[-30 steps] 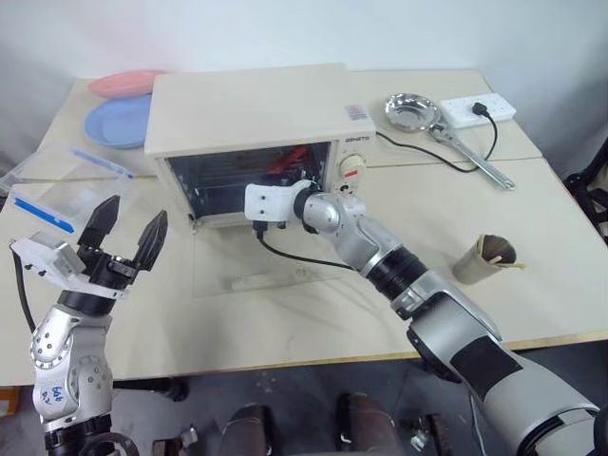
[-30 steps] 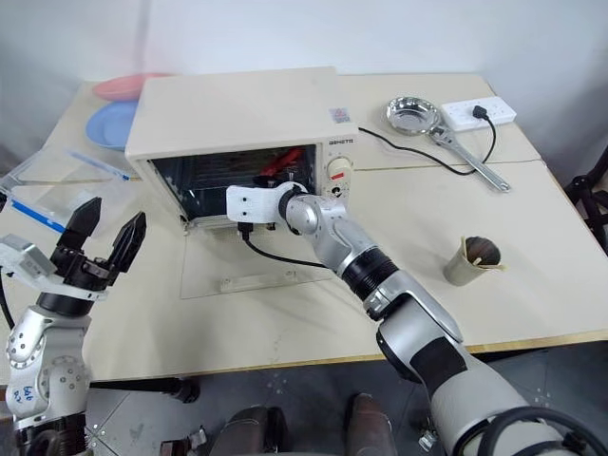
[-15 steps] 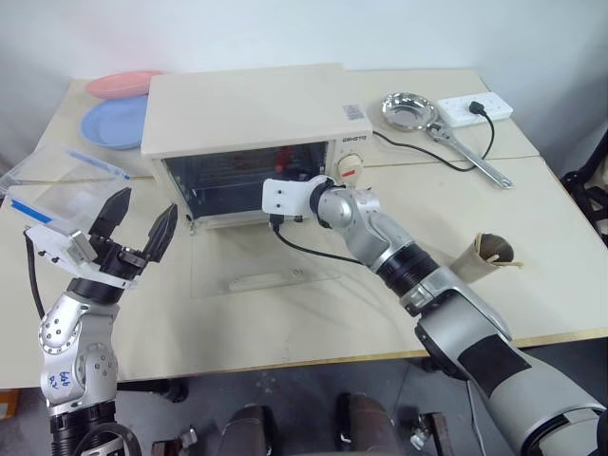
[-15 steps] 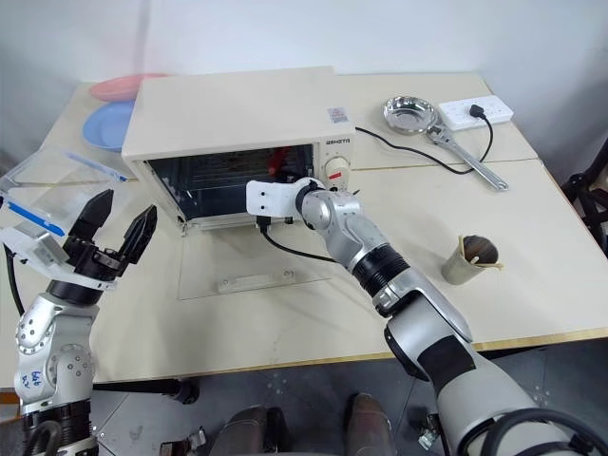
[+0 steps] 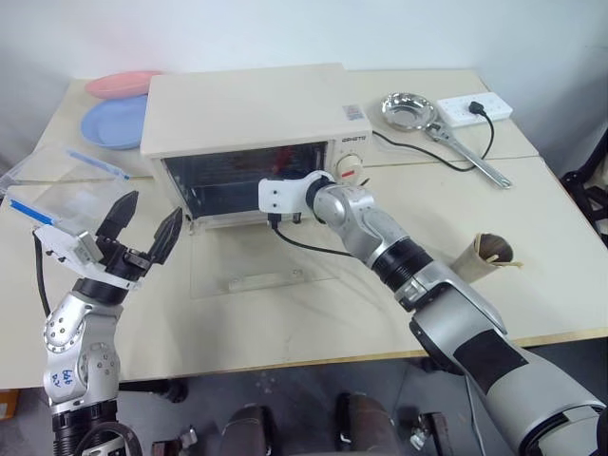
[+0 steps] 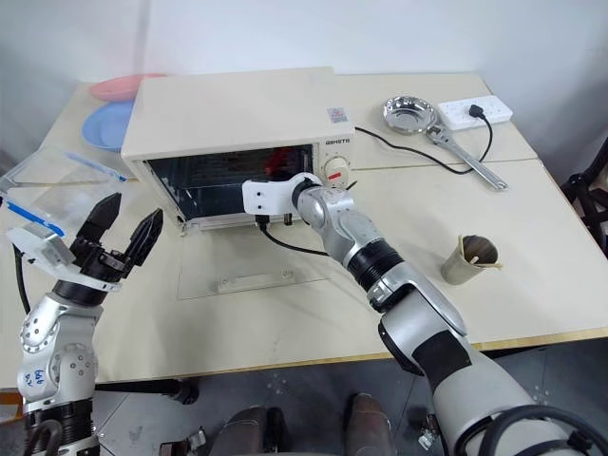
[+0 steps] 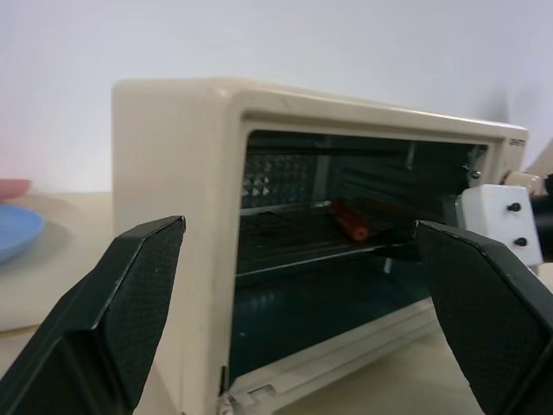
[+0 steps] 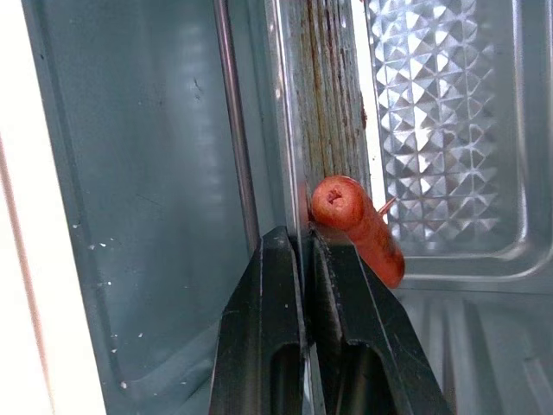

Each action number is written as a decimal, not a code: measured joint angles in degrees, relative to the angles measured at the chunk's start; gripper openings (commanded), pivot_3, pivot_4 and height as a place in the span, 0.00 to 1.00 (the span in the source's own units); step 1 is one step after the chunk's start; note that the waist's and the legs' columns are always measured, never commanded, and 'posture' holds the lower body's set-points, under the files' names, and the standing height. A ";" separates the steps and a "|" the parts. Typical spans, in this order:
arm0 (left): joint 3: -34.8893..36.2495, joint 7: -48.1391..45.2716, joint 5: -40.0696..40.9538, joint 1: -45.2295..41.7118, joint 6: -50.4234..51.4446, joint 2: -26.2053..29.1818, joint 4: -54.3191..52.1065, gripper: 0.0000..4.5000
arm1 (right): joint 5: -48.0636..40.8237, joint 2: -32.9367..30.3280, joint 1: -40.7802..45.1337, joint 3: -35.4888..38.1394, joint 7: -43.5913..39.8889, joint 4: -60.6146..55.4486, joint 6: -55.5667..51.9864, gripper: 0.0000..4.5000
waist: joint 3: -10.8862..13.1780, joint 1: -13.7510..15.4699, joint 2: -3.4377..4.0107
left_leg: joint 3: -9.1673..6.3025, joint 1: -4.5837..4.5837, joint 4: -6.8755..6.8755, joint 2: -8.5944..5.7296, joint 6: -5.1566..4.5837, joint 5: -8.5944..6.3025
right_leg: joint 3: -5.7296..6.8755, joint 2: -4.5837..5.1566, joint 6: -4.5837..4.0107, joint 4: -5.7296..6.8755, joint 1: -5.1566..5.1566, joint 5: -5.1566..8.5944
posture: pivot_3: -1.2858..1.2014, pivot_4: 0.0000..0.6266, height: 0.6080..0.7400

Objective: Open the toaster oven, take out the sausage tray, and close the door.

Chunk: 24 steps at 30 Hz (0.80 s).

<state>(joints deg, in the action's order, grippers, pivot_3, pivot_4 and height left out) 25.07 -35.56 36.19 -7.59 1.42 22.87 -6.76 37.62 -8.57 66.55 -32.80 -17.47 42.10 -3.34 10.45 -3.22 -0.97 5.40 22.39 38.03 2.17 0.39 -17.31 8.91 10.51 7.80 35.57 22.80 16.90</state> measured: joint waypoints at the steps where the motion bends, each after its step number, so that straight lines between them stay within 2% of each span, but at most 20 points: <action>1: -0.19 -0.34 0.05 -0.20 0.28 0.23 0.23 1.00 | 0.52 -0.17 -0.49 0.00 0.19 -0.75 -0.07 0.01 | 0.00 0.01 0.00 | 0.00 0.00 -0.01 0.00 0.00 0.00 | 0.00 0.00 0.00 0.00 0.00 0.00 | 0.52 0.24 1.00; 14: -1.27 -4.25 0.08 -7.80 0.54 2.00 7.90 1.00 | 4.31 -2.19 -7.60 0.02 -0.84 -12.53 -1.17 0.01 | 0.00 0.01 0.00 | 0.00 0.01 -0.05 0.01 0.03 0.01 | 0.02 -0.04 0.00 -0.06 0.00 0.00 | 0.52 0.24 1.00; 24: -1.63 -5.79 -0.36 -10.45 -0.09 2.17 11.30 1.00 | 7.35 -5.64 -16.22 0.29 -2.80 -26.34 -2.98 0.01 | 0.00 0.23 0.00 | -0.01 0.01 -0.08 0.00 0.03 0.00 | 0.04 -0.03 0.00 -0.09 0.00 0.00 | 0.52 0.24 1.00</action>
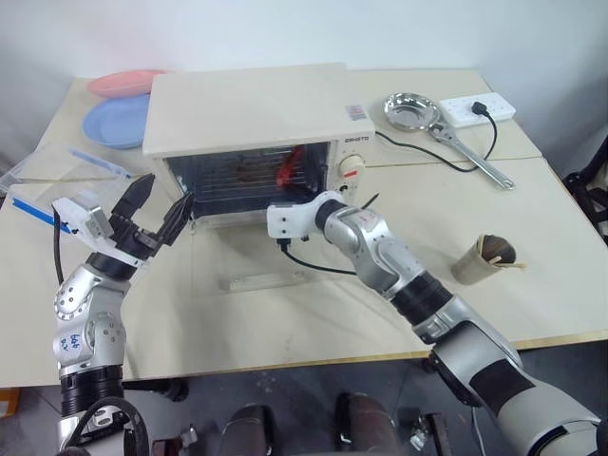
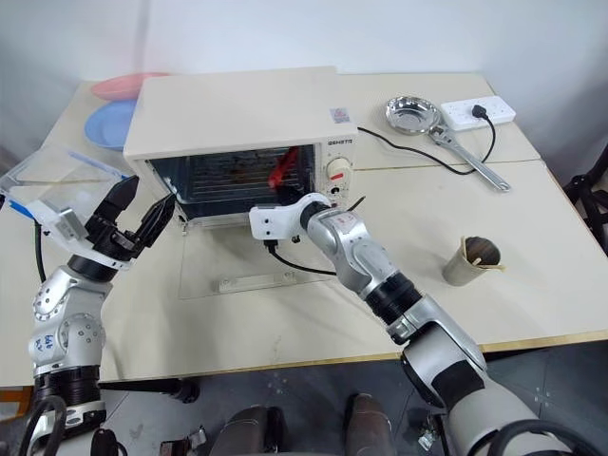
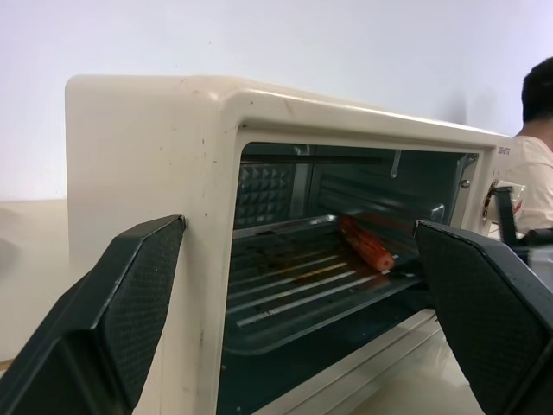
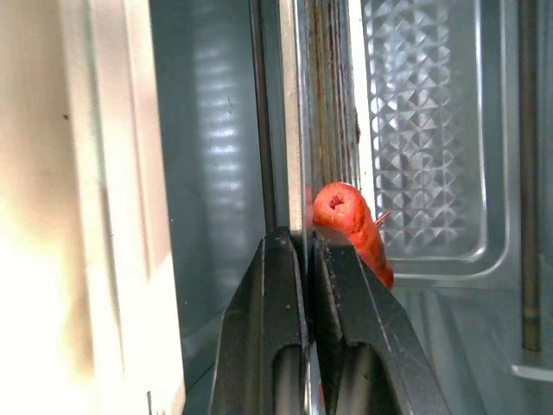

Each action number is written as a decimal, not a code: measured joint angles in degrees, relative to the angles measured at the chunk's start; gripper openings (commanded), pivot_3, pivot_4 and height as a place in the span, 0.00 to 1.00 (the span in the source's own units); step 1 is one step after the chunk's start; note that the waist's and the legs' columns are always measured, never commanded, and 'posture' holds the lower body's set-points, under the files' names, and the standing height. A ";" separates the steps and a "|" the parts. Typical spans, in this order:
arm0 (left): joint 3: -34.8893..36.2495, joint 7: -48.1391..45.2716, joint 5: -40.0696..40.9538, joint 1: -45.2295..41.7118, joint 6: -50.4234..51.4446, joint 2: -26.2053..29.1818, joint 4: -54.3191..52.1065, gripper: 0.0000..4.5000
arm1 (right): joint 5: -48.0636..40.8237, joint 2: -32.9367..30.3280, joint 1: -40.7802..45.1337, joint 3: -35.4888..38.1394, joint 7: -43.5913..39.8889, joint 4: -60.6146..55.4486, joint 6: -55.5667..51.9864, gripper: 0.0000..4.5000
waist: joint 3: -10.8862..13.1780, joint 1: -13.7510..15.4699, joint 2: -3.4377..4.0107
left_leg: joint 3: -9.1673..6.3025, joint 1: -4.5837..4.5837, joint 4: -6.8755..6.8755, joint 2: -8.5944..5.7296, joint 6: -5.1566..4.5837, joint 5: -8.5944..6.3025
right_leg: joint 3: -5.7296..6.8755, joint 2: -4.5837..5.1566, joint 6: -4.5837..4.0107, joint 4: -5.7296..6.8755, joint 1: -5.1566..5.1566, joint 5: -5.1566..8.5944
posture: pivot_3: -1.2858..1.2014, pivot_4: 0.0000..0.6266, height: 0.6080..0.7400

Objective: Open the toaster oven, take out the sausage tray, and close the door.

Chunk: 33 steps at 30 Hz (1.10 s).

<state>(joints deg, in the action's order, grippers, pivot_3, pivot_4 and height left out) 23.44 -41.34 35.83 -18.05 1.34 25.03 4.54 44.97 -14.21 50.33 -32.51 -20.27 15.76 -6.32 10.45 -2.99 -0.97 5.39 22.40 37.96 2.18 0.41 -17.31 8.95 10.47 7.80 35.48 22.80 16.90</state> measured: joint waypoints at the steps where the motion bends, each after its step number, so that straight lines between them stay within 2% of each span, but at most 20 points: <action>1: 0.00 -0.11 -0.02 -0.07 -0.04 0.02 0.33 1.00 | 0.20 -0.35 -1.21 0.08 -0.15 -1.69 -0.02 0.01 | 0.00 -0.01 0.00 | 0.01 0.00 0.00 0.00 0.00 0.00 | 0.00 0.00 0.00 -0.01 0.00 0.00 | 0.52 0.24 1.00; 11: -0.47 -1.45 -0.09 -0.47 -0.03 0.06 1.07 1.00 | 1.04 -4.98 -10.86 1.53 -4.88 -16.46 -0.16 0.01 | 0.01 0.64 -0.02 | 0.01 0.02 0.00 -0.01 -0.01 -0.01 | 0.00 0.00 0.00 -0.09 0.00 0.00 | 0.52 0.24 1.00; 24: -1.41 -4.25 -0.29 -3.13 0.05 1.57 4.79 1.00 | 0.55 -10.26 -20.87 4.28 -10.25 -30.26 1.10 0.01 | 0.02 1.48 -0.04 | 0.00 0.02 0.02 -0.04 -0.05 -0.03 | 0.02 0.00 0.00 -0.22 -0.09 0.00 | 0.52 0.24 1.00; 33: -1.21 -5.04 0.12 -2.64 2.01 3.24 4.77 1.00 | -0.39 -11.94 -23.87 6.30 -13.14 -34.27 2.45 0.01 | 0.02 1.41 -0.04 | 0.00 0.01 0.04 -0.04 -0.06 -0.02 | 0.04 -0.02 0.00 -0.39 -0.20 0.00 | 0.52 0.24 1.00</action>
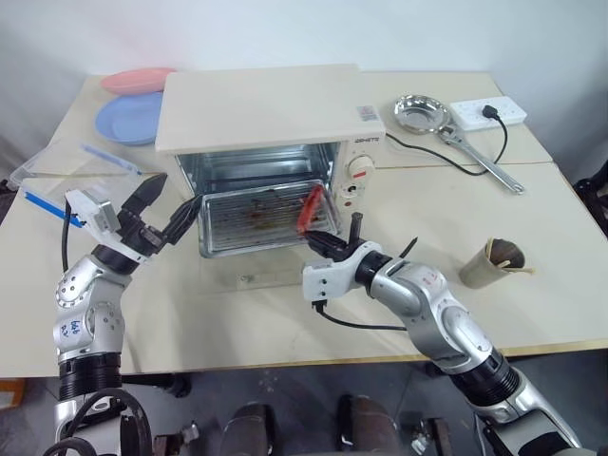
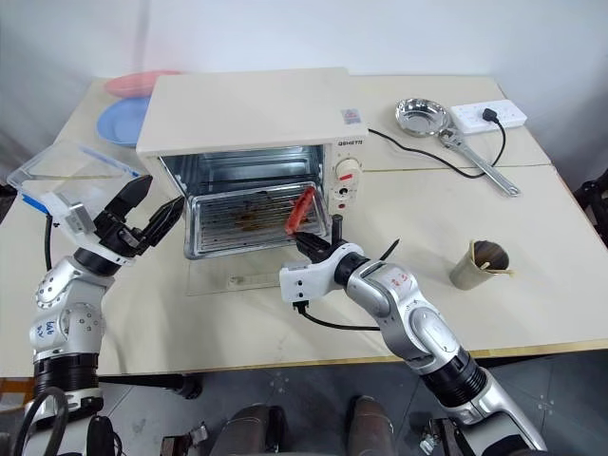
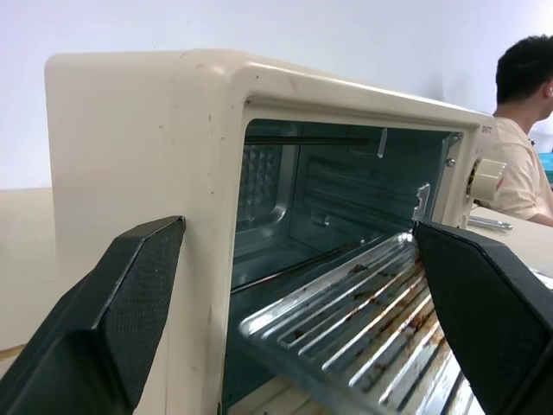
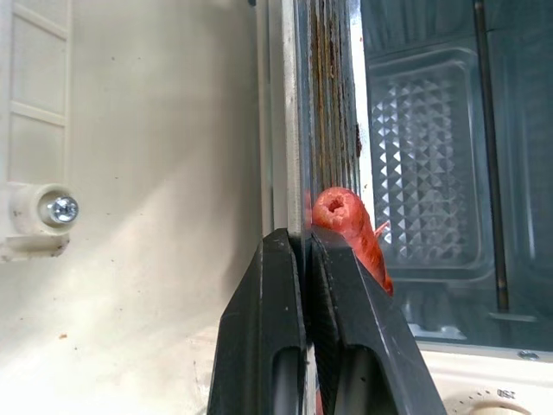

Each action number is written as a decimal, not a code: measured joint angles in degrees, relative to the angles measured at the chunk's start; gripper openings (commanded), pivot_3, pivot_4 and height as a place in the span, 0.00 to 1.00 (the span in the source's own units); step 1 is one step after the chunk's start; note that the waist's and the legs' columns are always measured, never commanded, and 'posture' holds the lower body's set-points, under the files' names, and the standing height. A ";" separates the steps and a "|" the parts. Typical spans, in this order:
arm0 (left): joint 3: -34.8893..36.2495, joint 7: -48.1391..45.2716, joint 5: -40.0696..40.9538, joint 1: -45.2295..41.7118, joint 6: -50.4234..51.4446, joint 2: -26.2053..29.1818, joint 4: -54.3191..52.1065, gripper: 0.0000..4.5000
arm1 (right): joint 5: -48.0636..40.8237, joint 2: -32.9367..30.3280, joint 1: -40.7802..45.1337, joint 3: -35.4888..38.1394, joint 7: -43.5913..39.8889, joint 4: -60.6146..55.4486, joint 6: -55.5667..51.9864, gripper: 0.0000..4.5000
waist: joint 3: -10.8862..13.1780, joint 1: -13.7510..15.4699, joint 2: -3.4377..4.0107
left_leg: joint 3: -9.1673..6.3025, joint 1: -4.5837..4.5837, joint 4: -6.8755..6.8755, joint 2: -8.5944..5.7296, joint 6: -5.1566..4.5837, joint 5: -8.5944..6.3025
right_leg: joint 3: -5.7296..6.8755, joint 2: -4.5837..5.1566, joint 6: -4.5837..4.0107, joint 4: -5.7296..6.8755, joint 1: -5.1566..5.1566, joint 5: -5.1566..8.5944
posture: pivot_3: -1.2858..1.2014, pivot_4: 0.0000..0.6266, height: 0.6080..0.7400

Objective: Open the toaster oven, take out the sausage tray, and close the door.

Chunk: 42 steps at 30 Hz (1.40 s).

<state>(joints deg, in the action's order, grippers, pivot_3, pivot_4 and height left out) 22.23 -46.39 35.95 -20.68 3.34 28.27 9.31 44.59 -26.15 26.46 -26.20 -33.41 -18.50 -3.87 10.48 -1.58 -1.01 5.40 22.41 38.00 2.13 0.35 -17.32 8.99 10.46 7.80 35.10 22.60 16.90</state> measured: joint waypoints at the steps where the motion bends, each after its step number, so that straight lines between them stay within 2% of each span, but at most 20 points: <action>1: 0.26 -0.04 0.42 0.82 1.02 0.39 -0.66 1.00 | -0.23 -0.27 -0.62 0.12 -0.14 -0.49 0.25 0.01 | 0.00 -0.02 0.00 | 0.00 0.00 -0.01 0.00 0.00 0.00 | 0.00 0.00 0.00 -0.01 0.00 0.00 | 0.52 0.24 1.00; 4: 1.19 0.21 2.40 3.18 4.85 1.42 -3.29 1.00 | -0.96 -1.23 -2.16 0.87 -0.16 -1.72 1.71 0.01 | 0.01 -0.07 -0.01 | -0.01 0.00 -0.04 0.02 0.00 -0.01 | 0.01 -0.02 0.00 -0.02 0.01 0.00 | 0.52 0.24 1.00; 9: 4.06 2.46 9.40 12.51 17.41 5.70 -13.51 1.00 | -1.87 -3.32 -3.68 2.50 0.86 -2.25 6.30 0.01 | 0.04 -0.20 -0.01 | -0.03 -0.04 -0.06 0.05 0.01 -0.01 | -0.02 -0.02 0.00 -0.02 0.01 0.00 | 0.52 0.24 1.00; 12: 5.27 3.69 12.79 15.48 21.90 5.83 -17.47 1.00 | -1.93 -3.51 -3.96 3.27 1.83 -2.22 7.81 0.01 | 0.06 0.11 -0.01 | -0.08 -0.05 0.01 0.05 0.03 0.01 | 0.00 -0.02 -0.01 0.00 -0.06 0.00 | 0.52 0.24 1.00; 17: 7.81 11.32 25.20 20.65 35.24 6.49 -24.77 1.00 | -3.05 -3.79 -3.98 4.09 2.59 -2.12 11.74 0.01 | 0.08 0.01 0.00 | -0.24 -0.13 0.02 0.10 0.01 0.00 | -0.09 -0.03 -0.02 0.02 -0.08 0.00 | 0.52 0.24 1.00; 22: 7.61 22.77 41.08 20.39 49.25 8.29 -24.03 1.00 | -5.33 -5.26 -3.98 4.21 3.00 -1.57 17.34 0.01 | 0.08 0.01 0.00 | -0.41 -0.15 0.02 0.09 0.02 0.00 | -0.12 -0.02 -0.02 0.03 -0.08 0.00 | 0.52 0.24 1.00; 30: 5.75 30.52 52.49 18.08 55.71 8.44 -20.16 1.00 | -8.87 -7.53 -3.83 5.02 3.00 0.62 23.64 0.01 | 0.08 -0.04 0.00 | -0.38 -0.18 0.01 0.07 0.02 0.00 | -0.16 -0.03 -0.02 0.01 -0.09 0.00 | 0.52 0.24 1.00; 31: 5.59 31.35 53.62 18.08 55.99 8.30 -19.96 0.91 | -9.21 -7.63 -3.62 5.42 2.99 1.15 24.06 0.00 | 0.08 -0.05 0.00 | -0.37 -0.18 0.01 0.07 0.03 0.00 | -0.17 -0.04 -0.03 0.01 -0.08 0.00 | 0.52 0.24 1.00; 32: 5.47 32.04 54.72 18.08 56.11 8.24 -19.74 0.87 | -9.40 -7.65 -3.25 5.95 3.00 1.45 24.44 0.00 | 0.08 -0.04 0.00 | -0.37 -0.19 0.01 0.07 0.03 0.00 | -0.17 -0.04 -0.03 0.02 -0.08 0.00 | 0.52 0.24 1.00; 42: 3.54 37.41 62.61 20.16 56.28 7.68 -20.10 0.21 | -10.09 -7.65 -2.07 6.69 2.04 3.41 27.04 0.00 | 0.08 0.03 0.00 | -0.29 -0.21 0.01 0.07 0.04 0.00 | -0.21 -0.04 -0.03 0.00 -0.09 0.00 | 0.52 0.24 1.00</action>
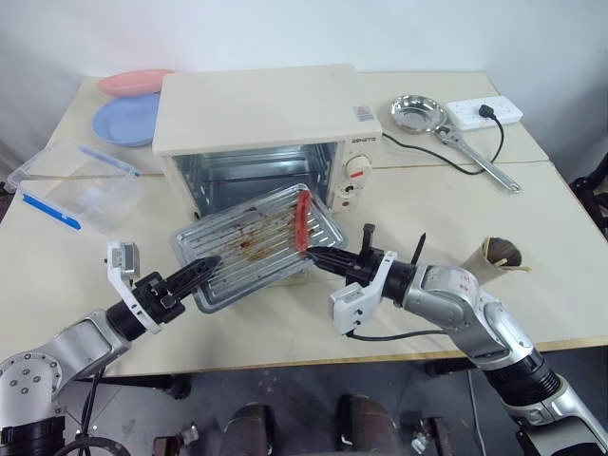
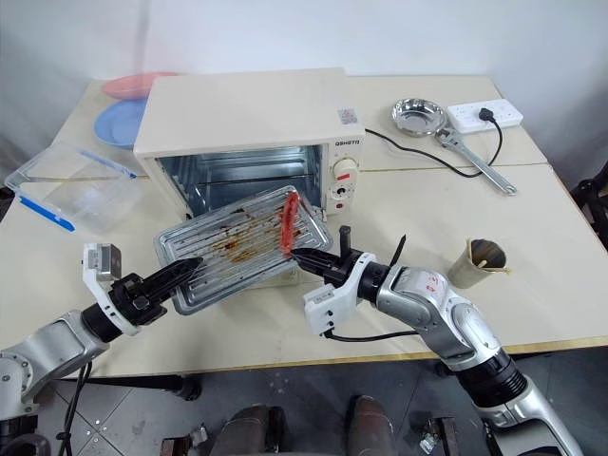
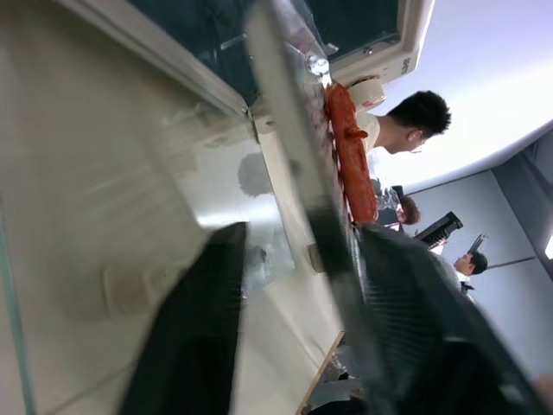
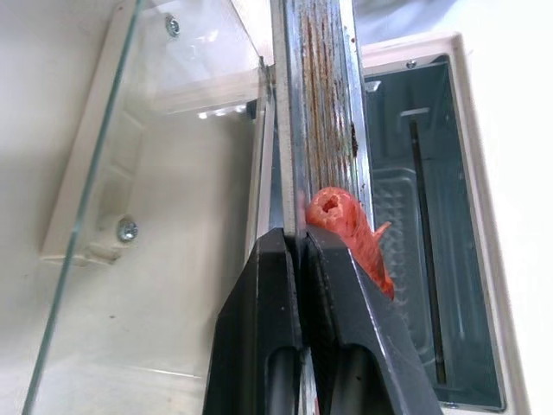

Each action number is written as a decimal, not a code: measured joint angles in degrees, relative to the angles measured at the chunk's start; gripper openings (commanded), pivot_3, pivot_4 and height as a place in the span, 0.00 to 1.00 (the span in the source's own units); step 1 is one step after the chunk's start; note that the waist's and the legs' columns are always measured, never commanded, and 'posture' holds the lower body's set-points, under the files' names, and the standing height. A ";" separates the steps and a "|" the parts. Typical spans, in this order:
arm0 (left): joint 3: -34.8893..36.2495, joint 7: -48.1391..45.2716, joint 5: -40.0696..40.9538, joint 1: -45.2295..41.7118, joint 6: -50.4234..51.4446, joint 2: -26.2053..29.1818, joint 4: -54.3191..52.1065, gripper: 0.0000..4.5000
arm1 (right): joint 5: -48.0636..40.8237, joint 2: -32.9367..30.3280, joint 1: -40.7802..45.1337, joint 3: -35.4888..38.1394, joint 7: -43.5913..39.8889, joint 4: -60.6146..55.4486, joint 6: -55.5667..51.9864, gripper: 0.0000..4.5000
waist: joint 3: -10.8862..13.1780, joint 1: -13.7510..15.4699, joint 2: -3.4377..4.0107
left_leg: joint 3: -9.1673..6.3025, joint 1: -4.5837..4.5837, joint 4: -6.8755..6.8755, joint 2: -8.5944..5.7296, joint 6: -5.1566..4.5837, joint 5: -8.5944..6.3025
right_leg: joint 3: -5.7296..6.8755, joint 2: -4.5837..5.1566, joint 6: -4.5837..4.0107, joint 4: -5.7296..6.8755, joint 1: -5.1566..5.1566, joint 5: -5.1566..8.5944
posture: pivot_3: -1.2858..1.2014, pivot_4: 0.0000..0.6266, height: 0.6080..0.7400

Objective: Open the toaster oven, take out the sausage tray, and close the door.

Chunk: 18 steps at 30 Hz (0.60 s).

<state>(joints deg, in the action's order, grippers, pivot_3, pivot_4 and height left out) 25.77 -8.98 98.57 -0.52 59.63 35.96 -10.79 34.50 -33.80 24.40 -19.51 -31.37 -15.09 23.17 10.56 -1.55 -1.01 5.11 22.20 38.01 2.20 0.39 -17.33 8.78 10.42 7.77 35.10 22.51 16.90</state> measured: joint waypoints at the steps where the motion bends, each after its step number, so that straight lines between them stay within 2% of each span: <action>1: -0.05 0.39 0.54 0.01 -0.21 0.00 0.00 0.14 | -0.15 0.00 0.00 0.00 -0.15 0.00 0.15 0.00 | 0.00 0.00 0.00 | 0.00 0.00 0.00 0.00 0.00 0.00 | 0.00 0.00 0.00 0.00 0.00 0.00 | 0.52 0.24 1.00; 3: -0.19 1.23 1.87 0.05 -0.70 -0.01 0.06 0.01 | -0.43 -0.10 -0.10 0.00 -0.59 0.03 0.58 0.00 | 0.00 0.01 0.00 | 0.01 0.00 0.00 0.00 0.00 0.00 | -0.01 0.00 0.00 0.00 0.00 0.00 | 0.52 0.24 1.00; 7: -0.90 2.74 3.88 0.75 -1.64 -0.04 0.02 0.01 | -2.09 -0.58 -0.13 0.02 -1.62 0.06 0.68 0.00 | 0.00 0.00 0.00 | 0.01 0.00 0.00 0.00 0.00 0.00 | -0.02 0.00 0.00 -0.01 0.00 0.00 | 0.52 0.24 1.00; 15: -2.74 10.40 8.56 5.61 -5.72 -1.80 -4.07 0.01 | -8.79 0.44 -0.54 -0.05 -9.72 -0.79 -5.42 0.00 | 0.00 0.00 0.00 | -0.01 -0.03 -0.01 0.00 -0.02 -0.01 | -0.06 0.00 -0.01 -0.03 -0.01 0.00 | 0.52 0.24 1.00; 18: -3.49 11.92 10.08 7.59 -7.39 -2.37 -5.23 0.00 | -11.08 0.36 -0.92 0.15 -11.16 -1.37 -6.55 0.19 | 0.00 0.07 0.00 | 0.00 -0.03 0.01 -0.01 -0.02 -0.01 | -0.07 0.00 -0.01 -0.03 -0.01 -0.01 | 0.52 0.24 1.00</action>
<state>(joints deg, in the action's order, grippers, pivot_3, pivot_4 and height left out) 22.28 2.95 108.65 7.07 52.24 33.58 -16.02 23.42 -33.43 23.48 -19.36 -42.53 -16.46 16.62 10.56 -1.47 -1.01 5.11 22.17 38.02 2.19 0.37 -17.34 8.71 10.42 7.76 35.07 22.49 16.89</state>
